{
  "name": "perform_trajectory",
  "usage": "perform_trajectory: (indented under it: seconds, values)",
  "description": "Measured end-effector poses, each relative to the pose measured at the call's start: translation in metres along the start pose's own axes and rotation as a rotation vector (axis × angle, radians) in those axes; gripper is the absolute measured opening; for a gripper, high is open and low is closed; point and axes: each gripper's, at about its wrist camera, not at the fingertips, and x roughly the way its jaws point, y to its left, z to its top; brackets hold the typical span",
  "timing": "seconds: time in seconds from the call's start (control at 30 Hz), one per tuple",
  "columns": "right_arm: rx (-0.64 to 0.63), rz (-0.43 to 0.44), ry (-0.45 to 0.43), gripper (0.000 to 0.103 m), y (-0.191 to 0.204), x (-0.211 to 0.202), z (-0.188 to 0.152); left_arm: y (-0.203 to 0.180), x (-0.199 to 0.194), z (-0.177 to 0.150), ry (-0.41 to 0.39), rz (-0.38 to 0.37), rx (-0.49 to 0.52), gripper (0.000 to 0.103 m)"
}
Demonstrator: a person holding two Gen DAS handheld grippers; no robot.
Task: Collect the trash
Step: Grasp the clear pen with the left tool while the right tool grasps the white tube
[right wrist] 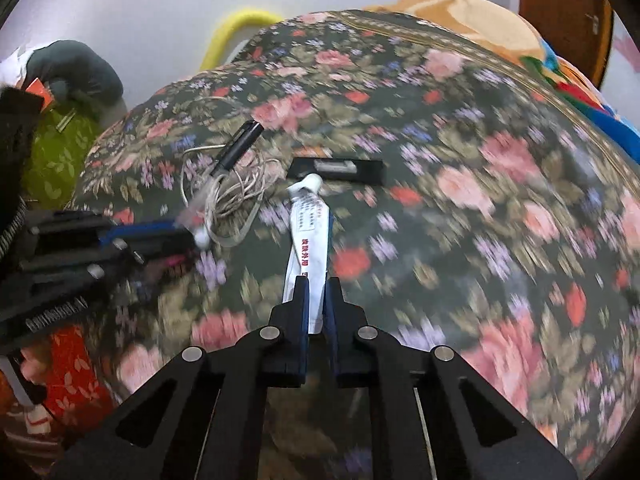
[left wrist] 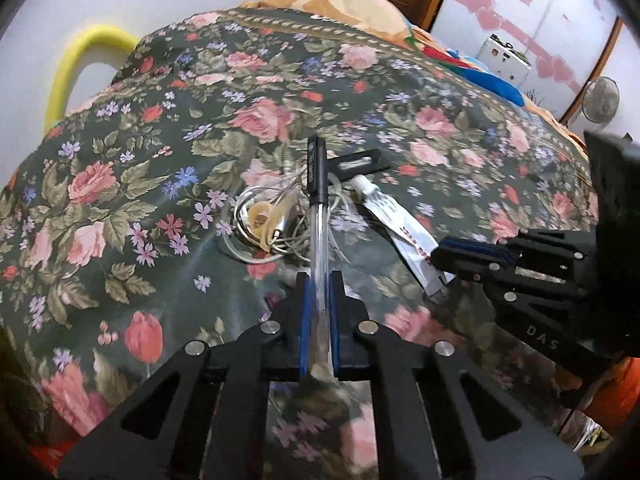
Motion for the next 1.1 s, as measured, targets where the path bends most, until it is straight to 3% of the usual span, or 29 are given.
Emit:
perform_trajectory:
  seconds: [0.23, 0.4, 0.43, 0.53, 0.73, 0.87, 0.9, 0.97, 1.1]
  values:
    - [0.049, -0.046, 0.05, 0.003, -0.016, -0.02, -0.036, -0.016, -0.036, -0.016, 0.013, -0.058, -0.015, 0.007]
    - [0.069, -0.083, 0.021, 0.005, -0.021, -0.043, -0.045, -0.029, -0.035, -0.035, 0.055, -0.067, -0.02, 0.007]
    - [0.077, -0.067, 0.015, 0.01, -0.021, -0.045, -0.042, -0.032, -0.032, -0.039, 0.061, -0.051, -0.013, 0.007]
    - [0.116, -0.029, -0.005, 0.041, -0.022, -0.043, -0.028, -0.034, -0.02, -0.048, 0.081, 0.006, -0.011, 0.007]
    - [0.073, -0.049, 0.006, 0.041, -0.002, -0.003, 0.005, -0.023, -0.008, -0.052, 0.078, 0.064, -0.068, 0.007]
    - [0.019, -0.138, -0.001, 0.041, 0.012, 0.019, 0.01, -0.019, -0.003, -0.05, 0.08, 0.044, -0.085, 0.007]
    - [0.011, -0.149, 0.0, 0.04, 0.014, 0.021, 0.01, -0.02, -0.002, -0.049, 0.079, 0.042, -0.082, 0.007]
    - [0.007, -0.166, -0.022, 0.025, 0.015, 0.019, 0.008, -0.021, 0.0, -0.047, 0.078, 0.039, -0.066, 0.007]
    - [0.061, -0.121, -0.024, 0.023, 0.004, 0.014, 0.006, -0.024, 0.007, -0.039, 0.081, 0.043, -0.036, 0.008]
